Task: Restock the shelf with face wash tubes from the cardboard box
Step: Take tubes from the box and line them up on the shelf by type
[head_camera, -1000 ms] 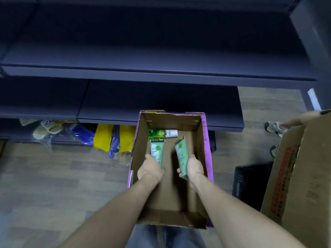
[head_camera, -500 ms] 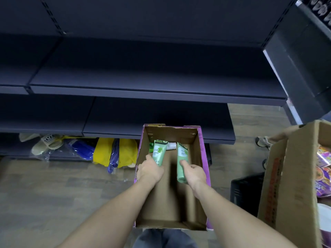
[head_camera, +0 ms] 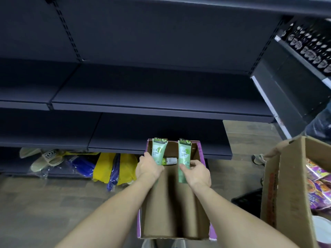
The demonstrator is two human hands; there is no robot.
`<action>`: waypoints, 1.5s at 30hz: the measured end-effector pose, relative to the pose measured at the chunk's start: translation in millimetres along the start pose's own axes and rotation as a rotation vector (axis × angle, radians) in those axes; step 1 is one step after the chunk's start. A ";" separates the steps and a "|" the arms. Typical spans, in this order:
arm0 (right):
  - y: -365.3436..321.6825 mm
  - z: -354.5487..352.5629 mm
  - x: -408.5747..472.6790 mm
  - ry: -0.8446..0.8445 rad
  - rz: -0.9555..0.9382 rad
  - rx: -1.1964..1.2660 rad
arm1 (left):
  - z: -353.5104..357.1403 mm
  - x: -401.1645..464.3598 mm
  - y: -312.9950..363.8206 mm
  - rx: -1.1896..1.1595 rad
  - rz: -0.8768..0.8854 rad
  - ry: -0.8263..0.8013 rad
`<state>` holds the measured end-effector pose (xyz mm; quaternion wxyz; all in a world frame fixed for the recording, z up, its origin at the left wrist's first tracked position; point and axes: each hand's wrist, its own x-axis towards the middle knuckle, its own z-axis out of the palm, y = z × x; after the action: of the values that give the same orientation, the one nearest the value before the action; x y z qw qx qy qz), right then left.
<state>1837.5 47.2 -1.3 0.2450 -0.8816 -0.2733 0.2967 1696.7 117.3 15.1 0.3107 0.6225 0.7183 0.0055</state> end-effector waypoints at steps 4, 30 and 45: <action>-21.0 -19.9 -4.4 0.067 -0.065 0.058 | -23.0 -3.3 17.0 -0.050 0.039 0.071; -224.2 -202.6 -63.3 0.418 -0.587 0.448 | -254.8 -80.5 147.9 -0.390 0.448 0.531; -309.4 -271.4 -79.8 0.502 -0.693 0.481 | -336.9 -97.0 200.3 -0.442 0.608 0.647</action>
<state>1857.8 150.0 404.6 0.5844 -0.7016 -0.4066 0.0310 1725.6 203.0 408.6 0.1806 0.6896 0.5453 0.4410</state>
